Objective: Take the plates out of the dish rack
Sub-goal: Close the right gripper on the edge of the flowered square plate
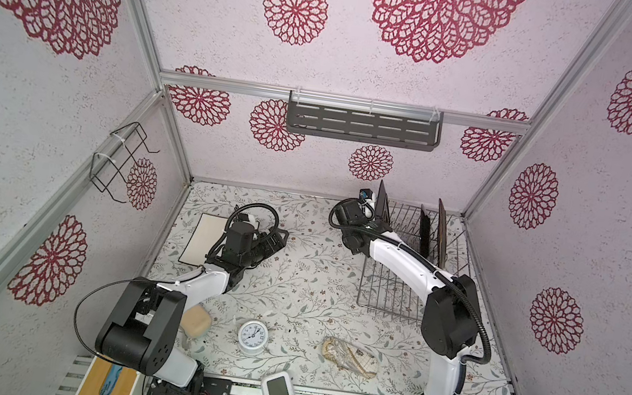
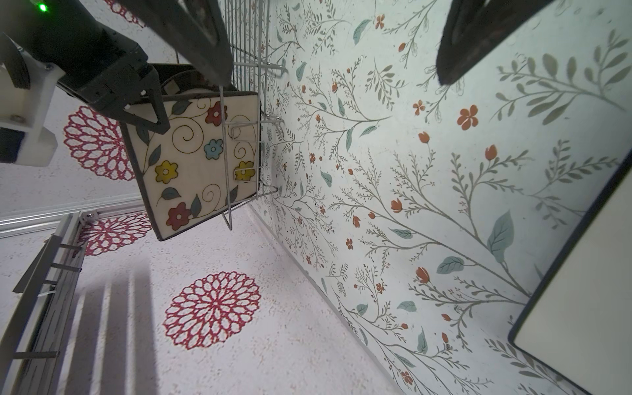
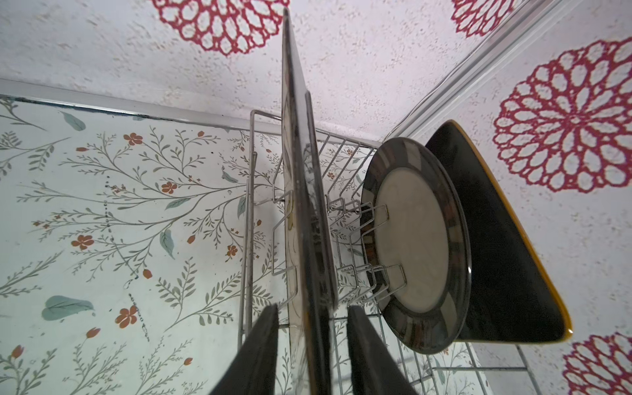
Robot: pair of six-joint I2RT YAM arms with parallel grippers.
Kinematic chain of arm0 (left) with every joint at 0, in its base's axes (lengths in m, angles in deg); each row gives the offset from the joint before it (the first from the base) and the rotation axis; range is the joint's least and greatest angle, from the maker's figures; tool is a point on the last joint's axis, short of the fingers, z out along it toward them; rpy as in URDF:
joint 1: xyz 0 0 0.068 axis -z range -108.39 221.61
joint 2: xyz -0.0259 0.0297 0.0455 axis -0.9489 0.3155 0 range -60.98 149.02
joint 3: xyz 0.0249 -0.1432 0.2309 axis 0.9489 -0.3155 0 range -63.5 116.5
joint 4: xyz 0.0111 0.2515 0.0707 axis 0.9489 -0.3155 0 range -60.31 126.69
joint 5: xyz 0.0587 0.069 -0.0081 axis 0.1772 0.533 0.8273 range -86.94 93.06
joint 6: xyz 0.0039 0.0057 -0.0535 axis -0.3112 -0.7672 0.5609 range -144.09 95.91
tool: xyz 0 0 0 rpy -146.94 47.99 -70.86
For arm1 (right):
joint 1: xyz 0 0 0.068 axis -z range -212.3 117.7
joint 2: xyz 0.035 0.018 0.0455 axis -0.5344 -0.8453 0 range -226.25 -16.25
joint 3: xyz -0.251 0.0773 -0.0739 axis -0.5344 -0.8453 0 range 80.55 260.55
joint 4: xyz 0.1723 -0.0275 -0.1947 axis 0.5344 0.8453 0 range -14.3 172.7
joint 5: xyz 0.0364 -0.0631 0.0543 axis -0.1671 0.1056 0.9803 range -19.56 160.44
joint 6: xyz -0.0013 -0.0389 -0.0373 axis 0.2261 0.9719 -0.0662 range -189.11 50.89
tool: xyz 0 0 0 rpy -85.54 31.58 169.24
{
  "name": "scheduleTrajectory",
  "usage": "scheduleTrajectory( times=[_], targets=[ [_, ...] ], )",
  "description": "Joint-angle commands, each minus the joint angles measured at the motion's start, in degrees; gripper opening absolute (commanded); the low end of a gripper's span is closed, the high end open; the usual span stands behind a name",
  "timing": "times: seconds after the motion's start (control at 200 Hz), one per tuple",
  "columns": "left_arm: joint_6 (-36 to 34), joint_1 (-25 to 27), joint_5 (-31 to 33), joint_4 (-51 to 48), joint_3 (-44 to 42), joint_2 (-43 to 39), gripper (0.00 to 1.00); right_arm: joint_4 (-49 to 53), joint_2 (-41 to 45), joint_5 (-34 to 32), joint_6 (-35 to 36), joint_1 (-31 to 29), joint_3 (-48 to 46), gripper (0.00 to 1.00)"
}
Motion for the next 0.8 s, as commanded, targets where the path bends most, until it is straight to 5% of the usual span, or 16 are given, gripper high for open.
scheduleTrajectory(
  times=[0.0,0.796],
  targets=[
    [-1.00,-0.31,0.52,0.26,-0.65,-1.38,0.97,0.68,-0.25,-2.53,-0.33,0.78,2.28,0.34],
    [-3.58,-0.39,1.92,-6.52,0.60,-7.62,0.97,-0.85,-0.90,-5.03,-1.38,1.09,-0.10,0.14]
  ],
)
